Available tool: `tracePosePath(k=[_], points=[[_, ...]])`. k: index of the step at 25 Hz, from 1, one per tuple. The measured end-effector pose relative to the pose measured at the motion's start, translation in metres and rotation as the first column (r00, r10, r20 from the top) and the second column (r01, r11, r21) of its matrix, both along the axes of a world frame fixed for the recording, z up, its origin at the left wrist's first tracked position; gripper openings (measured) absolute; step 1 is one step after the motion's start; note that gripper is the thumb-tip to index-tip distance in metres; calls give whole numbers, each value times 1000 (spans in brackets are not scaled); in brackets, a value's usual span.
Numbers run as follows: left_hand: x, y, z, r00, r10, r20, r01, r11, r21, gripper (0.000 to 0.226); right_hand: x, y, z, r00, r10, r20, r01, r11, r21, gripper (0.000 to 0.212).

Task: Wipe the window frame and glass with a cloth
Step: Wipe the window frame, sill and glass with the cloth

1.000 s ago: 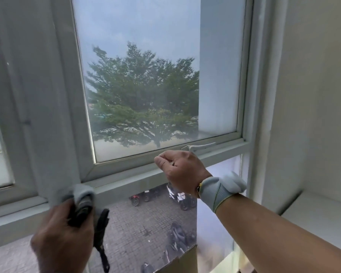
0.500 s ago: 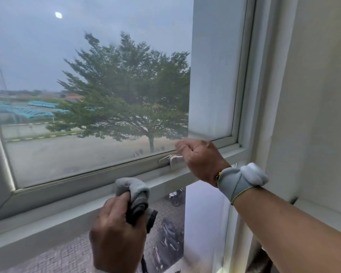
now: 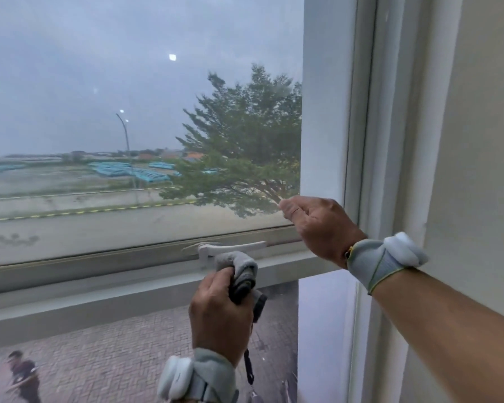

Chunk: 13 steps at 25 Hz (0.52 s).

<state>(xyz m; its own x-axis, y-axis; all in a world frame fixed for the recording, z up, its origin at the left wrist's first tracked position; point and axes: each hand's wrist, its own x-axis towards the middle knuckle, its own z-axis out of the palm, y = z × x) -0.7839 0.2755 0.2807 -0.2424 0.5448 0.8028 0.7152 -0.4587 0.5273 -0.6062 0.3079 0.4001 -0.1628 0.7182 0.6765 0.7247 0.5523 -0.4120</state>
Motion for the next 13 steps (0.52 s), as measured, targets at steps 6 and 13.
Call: tracePosePath(k=[6,13], points=[[101,28,6,998,-66,5,66,996,-57,32,87,4,2,997,-1,-81,-3,999,-49,54],[205,66,5,991,-131,1,130,984,-120,18,145,-2,-8,990,-25,-140,15,997,-73,43]])
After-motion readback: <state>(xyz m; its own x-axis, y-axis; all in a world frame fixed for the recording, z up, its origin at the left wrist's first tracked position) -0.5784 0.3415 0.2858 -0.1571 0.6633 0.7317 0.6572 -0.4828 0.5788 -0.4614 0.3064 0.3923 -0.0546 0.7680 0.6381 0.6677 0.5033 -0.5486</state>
